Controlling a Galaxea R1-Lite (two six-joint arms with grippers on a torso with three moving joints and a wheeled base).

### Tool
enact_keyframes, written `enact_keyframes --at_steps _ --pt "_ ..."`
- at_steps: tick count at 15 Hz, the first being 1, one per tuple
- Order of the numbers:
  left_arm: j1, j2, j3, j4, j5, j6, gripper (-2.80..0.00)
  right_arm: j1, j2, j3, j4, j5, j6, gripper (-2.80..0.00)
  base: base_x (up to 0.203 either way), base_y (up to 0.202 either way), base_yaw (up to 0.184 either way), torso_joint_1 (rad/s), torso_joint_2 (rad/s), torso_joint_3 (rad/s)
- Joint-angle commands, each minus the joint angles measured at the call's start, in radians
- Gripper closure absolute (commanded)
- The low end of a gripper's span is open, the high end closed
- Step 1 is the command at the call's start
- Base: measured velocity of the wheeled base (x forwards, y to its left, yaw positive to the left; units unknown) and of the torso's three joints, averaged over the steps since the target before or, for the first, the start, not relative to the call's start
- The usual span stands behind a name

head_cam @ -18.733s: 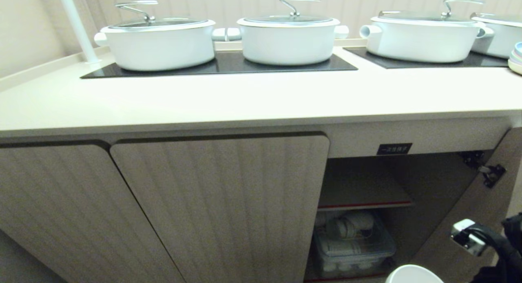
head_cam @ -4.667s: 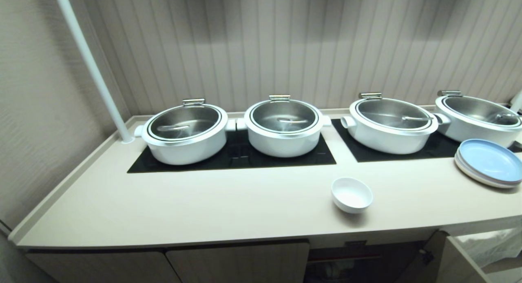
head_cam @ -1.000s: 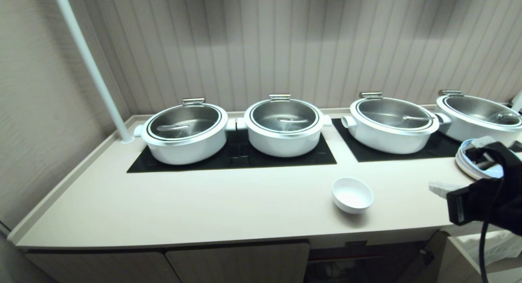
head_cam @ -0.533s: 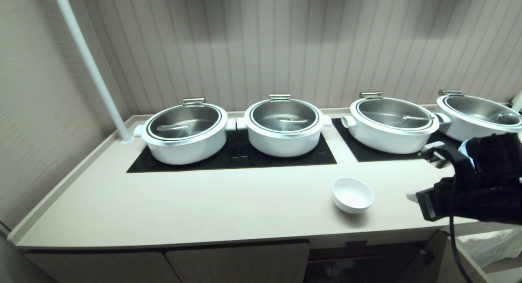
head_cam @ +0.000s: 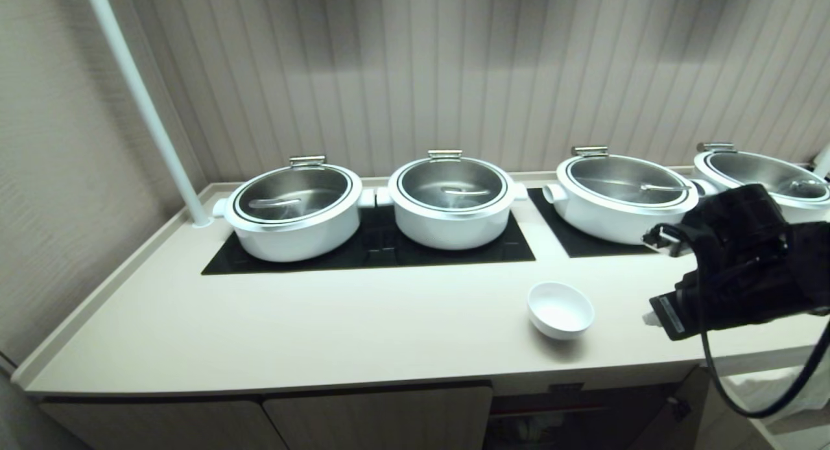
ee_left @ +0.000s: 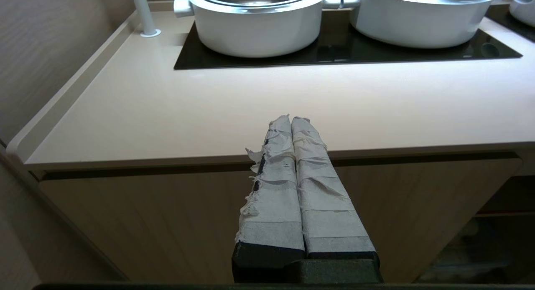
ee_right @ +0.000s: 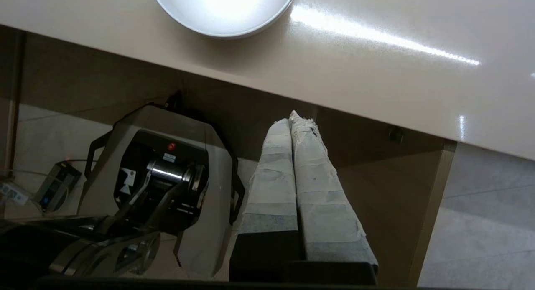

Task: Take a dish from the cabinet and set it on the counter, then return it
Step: Pick up the bowl from the table

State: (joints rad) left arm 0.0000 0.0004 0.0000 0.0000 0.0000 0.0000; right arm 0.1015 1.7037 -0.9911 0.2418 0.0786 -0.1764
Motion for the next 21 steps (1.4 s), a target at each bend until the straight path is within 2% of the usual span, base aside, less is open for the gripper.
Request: enact_keyframes --at_steps 1,5,9,18,19,21 --pt "0.000 0.000 0.000 0.000 0.001 0.000 0.00 0.000 0.065 -0.056 0.013 0.000 -0.002 0.00 0.000 0.000 0.000 0.000 0.00 0.000" --pt "0.000 0.000 0.000 0.000 0.002 0.000 0.00 0.001 0.149 -0.129 0.037 0.004 0.003 0.00 0.000 0.000 0.000 0.000 0.00 0.000" --pt "0.000 0.000 0.000 0.000 0.001 0.000 0.00 0.001 0.216 -0.185 0.037 0.004 0.060 0.00 0.000 0.000 0.000 0.000 0.00 0.000" --pt "0.000 0.000 0.000 0.000 0.001 0.000 0.00 0.024 0.292 -0.247 0.036 0.007 0.062 0.00 0.000 0.000 0.000 0.000 0.00 0.000" --pt "0.000 0.000 0.000 0.000 0.002 0.000 0.00 0.027 0.295 -0.251 0.037 0.007 0.073 -2.80 0.000 0.000 0.000 0.000 0.00 0.000" --pt "0.000 0.000 0.000 0.000 0.001 0.000 0.00 0.034 0.304 -0.261 0.036 0.007 0.091 -2.80 0.000 0.000 0.000 0.000 0.00 0.000"
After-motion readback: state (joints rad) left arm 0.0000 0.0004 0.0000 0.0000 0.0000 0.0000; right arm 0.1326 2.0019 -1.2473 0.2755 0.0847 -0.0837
